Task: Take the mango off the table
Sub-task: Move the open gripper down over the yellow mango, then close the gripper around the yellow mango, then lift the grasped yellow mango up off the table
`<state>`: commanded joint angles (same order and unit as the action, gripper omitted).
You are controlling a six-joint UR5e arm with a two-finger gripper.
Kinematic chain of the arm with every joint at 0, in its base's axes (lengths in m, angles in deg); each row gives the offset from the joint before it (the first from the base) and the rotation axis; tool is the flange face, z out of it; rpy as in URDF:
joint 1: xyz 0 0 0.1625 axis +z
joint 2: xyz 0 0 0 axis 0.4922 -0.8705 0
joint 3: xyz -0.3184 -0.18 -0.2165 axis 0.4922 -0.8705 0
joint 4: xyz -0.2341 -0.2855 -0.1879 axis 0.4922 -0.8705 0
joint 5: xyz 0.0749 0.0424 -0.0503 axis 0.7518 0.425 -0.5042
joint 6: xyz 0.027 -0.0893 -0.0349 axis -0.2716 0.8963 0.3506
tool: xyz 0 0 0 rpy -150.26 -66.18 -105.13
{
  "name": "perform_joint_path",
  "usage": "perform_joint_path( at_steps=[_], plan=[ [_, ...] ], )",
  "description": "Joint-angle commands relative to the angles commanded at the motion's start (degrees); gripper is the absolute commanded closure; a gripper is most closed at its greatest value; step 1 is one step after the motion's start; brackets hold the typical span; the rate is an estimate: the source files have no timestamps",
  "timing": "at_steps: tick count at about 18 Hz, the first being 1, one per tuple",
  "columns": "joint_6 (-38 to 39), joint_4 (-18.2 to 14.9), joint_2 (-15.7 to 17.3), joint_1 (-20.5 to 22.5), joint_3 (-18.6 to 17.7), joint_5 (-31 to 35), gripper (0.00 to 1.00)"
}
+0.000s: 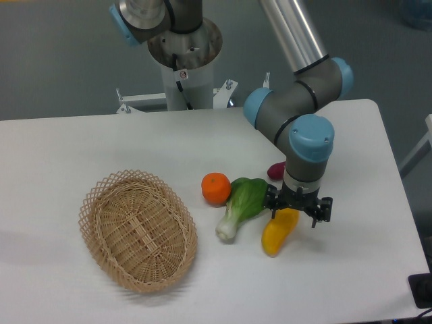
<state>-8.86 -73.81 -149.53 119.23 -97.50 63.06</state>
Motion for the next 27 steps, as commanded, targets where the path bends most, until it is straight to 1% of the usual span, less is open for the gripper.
perform_joint_path(
  at_steps=[11,12,13,14,15,16,17,18,23,25,27],
  plan=[
    [-0.27,0.44,-0.88,-0.62,-0.18,0.17,0.00],
    [-0.01,0.53,-0.88,-0.62,-0.18,0.18,0.03],
    [-0.09,0.53,-0.79,-0.62,-0.18,0.18,0.20],
    [-0.18,0.44,-0.70,-0.62,-0.18,0.35,0.35],
    [-0.18,0.53,-0.53,-0.62,-0.18,1.22,0.46],
    [-0.09,0.53,-0.53,-0.70,-0.18,2.80,0.54],
    [0.08,0.44,-0.53,-0.88,-0.18,4.03,0.59],
    [0.26,0.53,-0.53,-1.23,-0.09,4.48,0.64],
    [0.17,0.53,-0.09,-1.14,0.43,4.48,0.64],
    [0.34,0.53,0.17,-1.14,0.87,4.48,0.67],
    [0.26,0.53,0.79,-1.06,1.66,4.22,0.67]
  ],
)
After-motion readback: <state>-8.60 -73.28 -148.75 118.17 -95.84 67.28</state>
